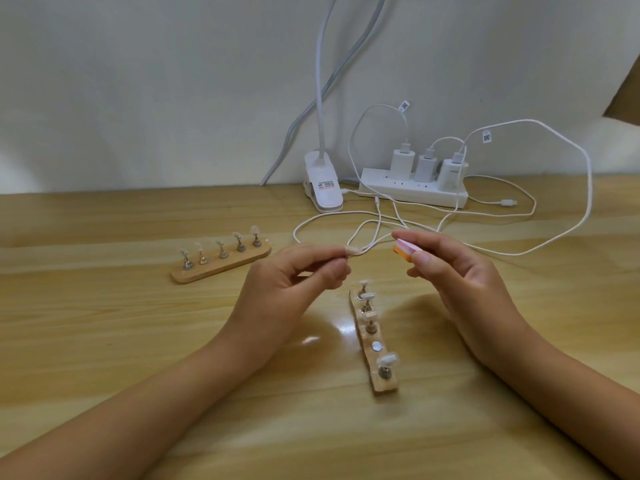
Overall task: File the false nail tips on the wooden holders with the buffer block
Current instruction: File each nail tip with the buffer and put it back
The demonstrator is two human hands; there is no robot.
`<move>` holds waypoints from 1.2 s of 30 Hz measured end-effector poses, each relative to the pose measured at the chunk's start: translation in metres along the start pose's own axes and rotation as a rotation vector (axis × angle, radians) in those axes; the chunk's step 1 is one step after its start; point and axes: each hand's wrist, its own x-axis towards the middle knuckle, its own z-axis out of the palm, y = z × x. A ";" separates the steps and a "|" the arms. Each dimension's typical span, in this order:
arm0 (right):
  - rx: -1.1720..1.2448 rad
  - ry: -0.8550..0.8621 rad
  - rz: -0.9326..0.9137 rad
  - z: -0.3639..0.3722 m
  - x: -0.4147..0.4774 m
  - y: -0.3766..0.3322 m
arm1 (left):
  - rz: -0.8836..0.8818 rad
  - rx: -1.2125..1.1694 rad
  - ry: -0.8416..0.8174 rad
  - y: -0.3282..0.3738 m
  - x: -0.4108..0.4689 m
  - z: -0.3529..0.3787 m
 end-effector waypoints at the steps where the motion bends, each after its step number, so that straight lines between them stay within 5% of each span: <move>1: 0.000 -0.002 0.003 0.000 0.000 0.000 | -0.077 -0.095 0.014 0.000 0.001 0.000; 7: -0.027 -0.011 0.000 0.002 -0.001 0.000 | -0.259 -0.427 0.018 0.002 0.003 0.003; 13: -0.020 -0.021 -0.024 0.003 -0.003 -0.003 | -0.346 -0.509 0.007 -0.001 0.008 -0.002; 21: -0.221 -0.134 -0.277 0.009 -0.011 -0.002 | -0.177 -0.215 -0.222 -0.003 -0.002 0.008; 36: -0.271 -0.147 -0.342 0.007 -0.009 -0.001 | -0.122 -0.137 -0.182 -0.005 -0.002 0.008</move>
